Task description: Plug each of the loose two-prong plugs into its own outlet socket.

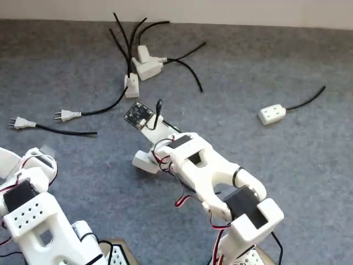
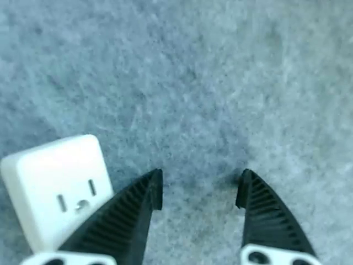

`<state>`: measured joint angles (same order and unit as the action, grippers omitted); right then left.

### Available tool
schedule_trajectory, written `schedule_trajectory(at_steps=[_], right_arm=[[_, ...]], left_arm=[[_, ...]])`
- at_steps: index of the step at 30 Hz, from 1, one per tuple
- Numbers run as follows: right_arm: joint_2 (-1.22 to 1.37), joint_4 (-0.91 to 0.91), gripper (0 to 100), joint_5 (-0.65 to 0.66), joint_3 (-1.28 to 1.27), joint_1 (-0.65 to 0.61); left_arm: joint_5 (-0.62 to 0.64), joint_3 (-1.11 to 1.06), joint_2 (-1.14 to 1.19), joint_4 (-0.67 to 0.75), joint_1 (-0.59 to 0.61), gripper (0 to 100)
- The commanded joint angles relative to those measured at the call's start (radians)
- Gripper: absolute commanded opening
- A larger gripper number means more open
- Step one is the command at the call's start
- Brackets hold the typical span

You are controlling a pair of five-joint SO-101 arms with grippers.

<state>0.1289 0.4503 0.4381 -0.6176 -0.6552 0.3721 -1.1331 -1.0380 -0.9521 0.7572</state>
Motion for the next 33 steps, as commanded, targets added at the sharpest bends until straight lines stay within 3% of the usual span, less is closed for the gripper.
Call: schedule_trajectory(at_steps=[1, 11, 15, 20, 33], right_arm=[[-0.007, -0.004, 22.1, 0.028, 0.022, 0.042], [-0.059, 0.021, 22.1, 0.028, 0.038, 0.073], [-0.226, 0.151, 22.1, 0.014, 0.01, -0.012], [-0.383, 0.131, 22.1, -0.031, -0.127, -0.111], [-0.151, 0.058, 22.1, -0.035, -0.122, -0.216]], left_arm=[[0.0, 0.007, -0.016, 0.018, 0.005, 26], [0.0, 0.007, -0.016, 0.018, 0.001, 26], [0.002, 0.007, -0.016, 0.018, 0.001, 26], [0.002, 0.007, -0.016, 0.018, 0.002, 26], [0.002, 0.005, -0.016, 0.018, 0.007, 26]])
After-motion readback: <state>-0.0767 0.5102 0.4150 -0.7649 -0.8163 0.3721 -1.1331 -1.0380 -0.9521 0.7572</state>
